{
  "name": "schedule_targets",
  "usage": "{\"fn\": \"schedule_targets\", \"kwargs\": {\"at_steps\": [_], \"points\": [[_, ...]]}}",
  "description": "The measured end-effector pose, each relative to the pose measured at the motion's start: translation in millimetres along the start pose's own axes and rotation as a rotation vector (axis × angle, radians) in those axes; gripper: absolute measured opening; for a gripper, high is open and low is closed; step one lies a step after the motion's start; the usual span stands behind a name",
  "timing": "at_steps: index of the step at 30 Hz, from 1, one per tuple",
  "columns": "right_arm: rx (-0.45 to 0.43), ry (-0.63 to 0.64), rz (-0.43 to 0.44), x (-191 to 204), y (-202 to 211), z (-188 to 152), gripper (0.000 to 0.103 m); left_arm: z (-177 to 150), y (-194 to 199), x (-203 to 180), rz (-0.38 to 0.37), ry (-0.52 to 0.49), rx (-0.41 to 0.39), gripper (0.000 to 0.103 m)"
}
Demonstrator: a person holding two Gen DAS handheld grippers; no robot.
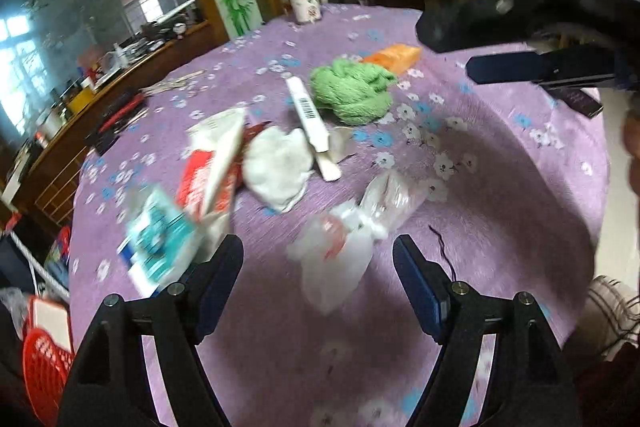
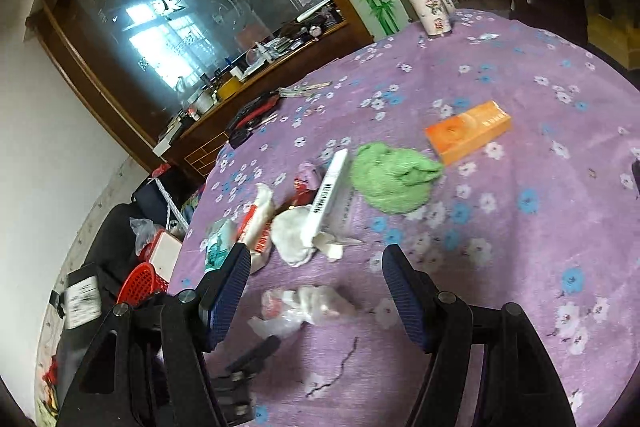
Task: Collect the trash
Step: 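Grasp the white plastic bag with the left tool while the right tool grasps the barcode strip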
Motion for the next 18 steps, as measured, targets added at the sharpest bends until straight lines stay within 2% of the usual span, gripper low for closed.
{"fn": "schedule_targets", "kwargs": {"at_steps": [4, 6, 8, 9, 14, 18], "points": [[-0.014, -0.035, -0.004, -15.9, 5.1, 2.5, 0.073, 8.8, -23.9, -15.7, -0.027, -0.038, 0.03, 0.076], [-0.017, -0.046, -0.01, -21.4, 5.2, 3.3, 0.073, 11.7, -30.5, -22.3, -0.035, -0.045, 0.031, 0.071], [-0.015, -0.051, -0.012, -24.0, 4.4, 3.5, 0.073, 10.3, -35.6, -26.8, -0.05, -0.041, 0.045, 0.044], [-0.011, -0.051, -0.013, -24.5, 2.6, 3.6, 0.073, 9.3, -37.3, -29.0, -0.059, -0.032, 0.054, 0.038], [0.019, -0.042, -0.03, -18.7, -12.0, 6.9, 0.073, 1.9, -32.0, -23.4, -0.061, 0.05, 0.044, 0.038], [0.054, -0.016, -0.06, -6.7, -36.1, 16.5, 0.073, -11.6, -8.0, -5.1, -0.062, 0.13, 0.002, 0.038]]}}
Point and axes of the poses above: each gripper's, at about its wrist camera, not at the fingertips, and y roughly against the way its jaws point, x to its left, z to its top, the point moved 2 cm from there along -y, roughly the way its jaws point, and after that the axes turned 14 degrees about z, right-handed, at the moved point
